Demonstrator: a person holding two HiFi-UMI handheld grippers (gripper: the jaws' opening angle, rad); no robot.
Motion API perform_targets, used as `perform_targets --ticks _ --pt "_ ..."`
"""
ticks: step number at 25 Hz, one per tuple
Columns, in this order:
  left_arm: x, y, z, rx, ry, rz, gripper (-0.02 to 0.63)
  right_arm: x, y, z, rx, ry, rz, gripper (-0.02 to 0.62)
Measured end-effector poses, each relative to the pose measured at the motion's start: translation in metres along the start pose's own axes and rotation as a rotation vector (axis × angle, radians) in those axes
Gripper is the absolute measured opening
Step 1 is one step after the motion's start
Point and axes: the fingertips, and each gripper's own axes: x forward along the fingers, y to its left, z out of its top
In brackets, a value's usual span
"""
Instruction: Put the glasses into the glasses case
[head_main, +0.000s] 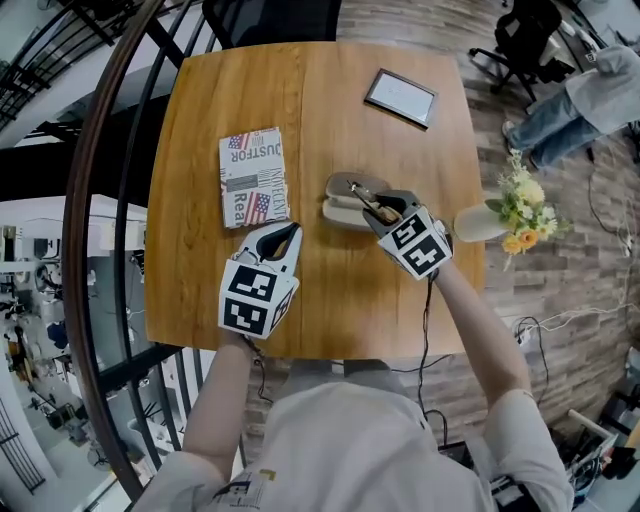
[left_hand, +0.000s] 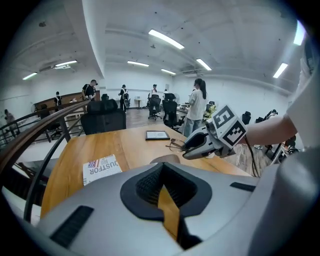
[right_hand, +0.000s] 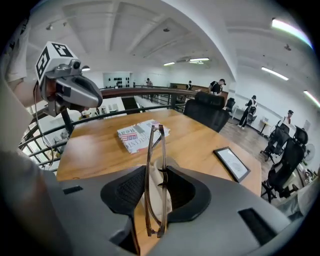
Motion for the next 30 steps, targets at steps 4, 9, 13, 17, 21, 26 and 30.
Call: perform_targets --ticks 4,9,13,17,21,26,30 --pt "0.019 0.000 -0.023 -0.025 0.041 -0.018 0.017 0.038 0.006 -0.027 -0.075 0.096 0.048 0.144" --pt "0.032 -0.005 -0.053 -0.057 0.092 -0.047 0.017 0.074 0.010 -0.058 -0.200 0.195 0.066 0.144" --pt "0.037 -0.010 -0.069 -0.099 0.120 -0.062 0.017 0.092 0.018 -0.070 -0.254 0.244 0.102 0.144" --pt "0.042 -0.020 -0.078 -0.142 0.128 -0.081 0.017 0.106 0.033 -0.084 -0.352 0.292 0.162 0.146" --pt "0.043 -0.027 -0.083 -0.145 0.138 -0.093 0.017 0.112 0.042 -0.090 -0.421 0.302 0.182 0.152" --pt "0.036 -0.030 -0.090 -0.123 0.153 -0.097 0.017 0.108 0.038 -0.083 -0.341 0.276 0.169 0.171" --pt "0.032 -0.041 -0.093 -0.118 0.155 -0.112 0.017 0.095 0.038 -0.075 -0.284 0.252 0.176 0.207"
